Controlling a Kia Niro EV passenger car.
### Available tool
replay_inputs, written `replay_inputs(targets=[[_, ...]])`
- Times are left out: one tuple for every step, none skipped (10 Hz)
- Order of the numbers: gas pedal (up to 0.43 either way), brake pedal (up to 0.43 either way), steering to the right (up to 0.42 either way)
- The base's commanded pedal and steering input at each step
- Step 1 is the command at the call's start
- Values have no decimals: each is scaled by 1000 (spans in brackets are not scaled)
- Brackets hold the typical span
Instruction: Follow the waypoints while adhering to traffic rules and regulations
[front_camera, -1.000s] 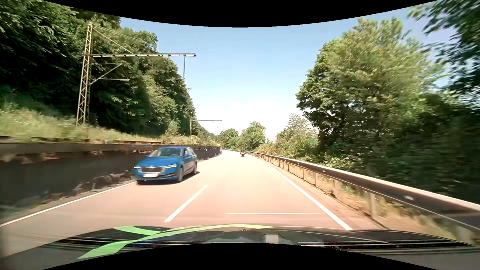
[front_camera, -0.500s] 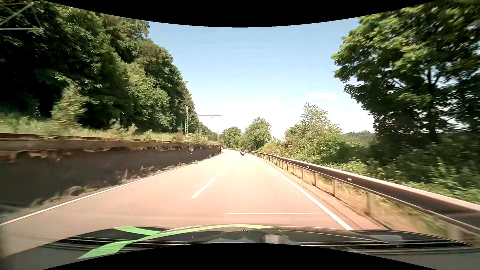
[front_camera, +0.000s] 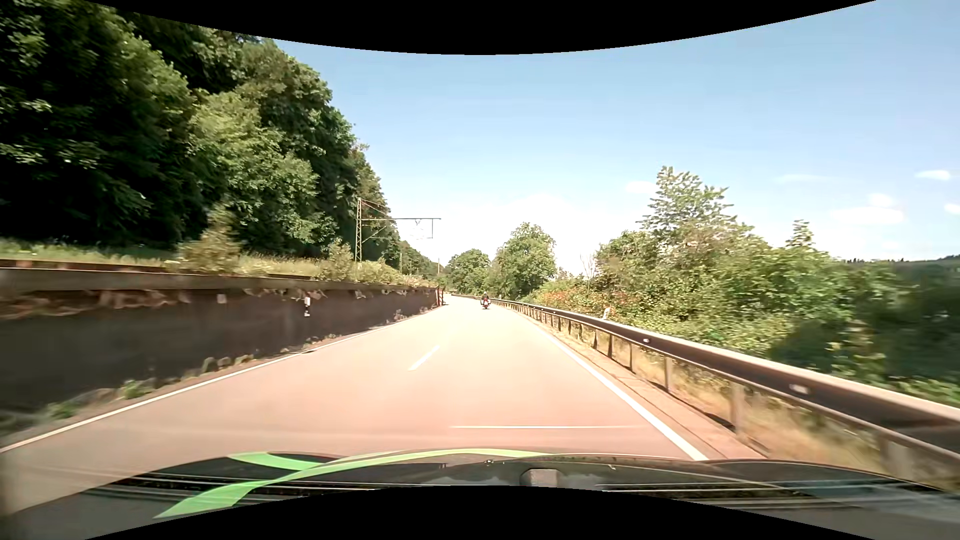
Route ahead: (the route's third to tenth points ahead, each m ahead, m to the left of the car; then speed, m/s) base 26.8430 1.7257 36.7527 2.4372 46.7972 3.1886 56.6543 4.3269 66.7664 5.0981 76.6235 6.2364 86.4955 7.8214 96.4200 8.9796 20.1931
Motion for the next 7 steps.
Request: replay_inputs(targets=[[260, 0, -12], [268, 0, -11], [280, 0, -12], [280, 0, -11], [280, 0, -11], [280, 0, -12], [260, 0, -11]])
